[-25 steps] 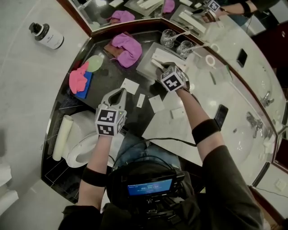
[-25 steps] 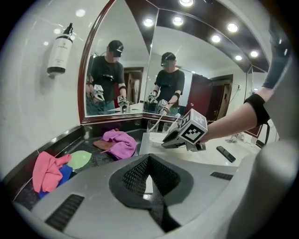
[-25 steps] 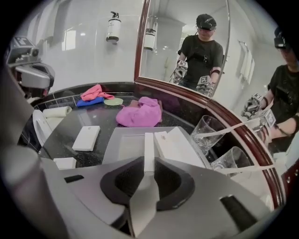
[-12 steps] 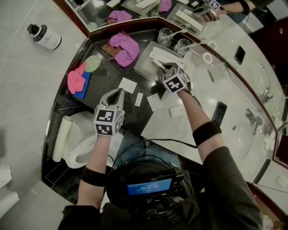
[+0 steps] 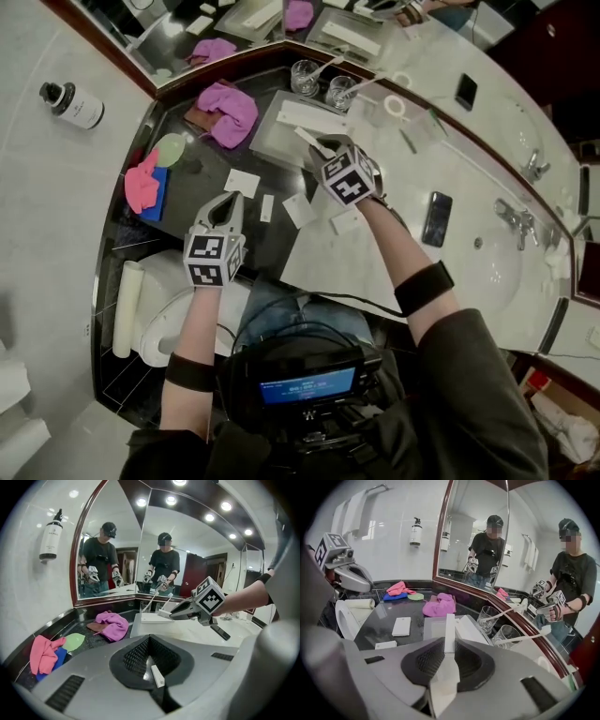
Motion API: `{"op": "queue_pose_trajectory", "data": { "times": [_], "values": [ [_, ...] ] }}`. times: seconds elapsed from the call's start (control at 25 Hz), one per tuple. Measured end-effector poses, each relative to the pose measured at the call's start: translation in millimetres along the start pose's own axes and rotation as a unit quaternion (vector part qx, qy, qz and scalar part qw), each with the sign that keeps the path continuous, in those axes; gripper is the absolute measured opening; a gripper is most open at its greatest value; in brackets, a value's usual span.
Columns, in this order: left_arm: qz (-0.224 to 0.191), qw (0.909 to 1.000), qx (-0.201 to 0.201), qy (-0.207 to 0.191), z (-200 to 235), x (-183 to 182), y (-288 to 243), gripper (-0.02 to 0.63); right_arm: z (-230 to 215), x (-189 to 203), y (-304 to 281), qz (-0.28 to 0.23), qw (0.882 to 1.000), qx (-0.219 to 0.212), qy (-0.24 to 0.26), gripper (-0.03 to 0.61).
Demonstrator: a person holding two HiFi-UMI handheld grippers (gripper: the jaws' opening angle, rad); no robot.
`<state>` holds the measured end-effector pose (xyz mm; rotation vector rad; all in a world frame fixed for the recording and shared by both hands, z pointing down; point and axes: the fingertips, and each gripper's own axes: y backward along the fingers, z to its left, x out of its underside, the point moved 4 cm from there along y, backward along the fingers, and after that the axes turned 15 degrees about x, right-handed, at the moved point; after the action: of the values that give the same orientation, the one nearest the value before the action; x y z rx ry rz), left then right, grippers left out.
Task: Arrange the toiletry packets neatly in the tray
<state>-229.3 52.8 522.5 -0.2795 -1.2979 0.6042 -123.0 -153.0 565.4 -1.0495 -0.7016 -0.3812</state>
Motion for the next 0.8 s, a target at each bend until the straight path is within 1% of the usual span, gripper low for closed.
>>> {"op": "queue_pose_trajectory", "data": {
  "times": [0.2, 0.48, 0.64, 0.8],
  "values": [
    [0.006, 0.9999, 0.010, -0.006, -12, 0, 0, 0.000, 0, 16, 44, 0.005, 0.999, 0.015, -0.031, 0.084],
    [0.014, 0.9993, 0.033, -0.013, -31, 1, -5, 0.000, 10, 63, 96, 0.024, 0.996, 0.035, -0.077, 0.084],
    [0.021, 0.9985, 0.046, -0.020, -39, 3, -9, 0.000, 26, 90, 110, 0.041, 0.993, 0.037, -0.102, 0.084],
    [0.029, 0.9976, 0.058, -0.023, -46, 5, -18, 0.000, 36, 108, 116, 0.050, 0.991, 0.038, -0.118, 0.084]
  ]
}}
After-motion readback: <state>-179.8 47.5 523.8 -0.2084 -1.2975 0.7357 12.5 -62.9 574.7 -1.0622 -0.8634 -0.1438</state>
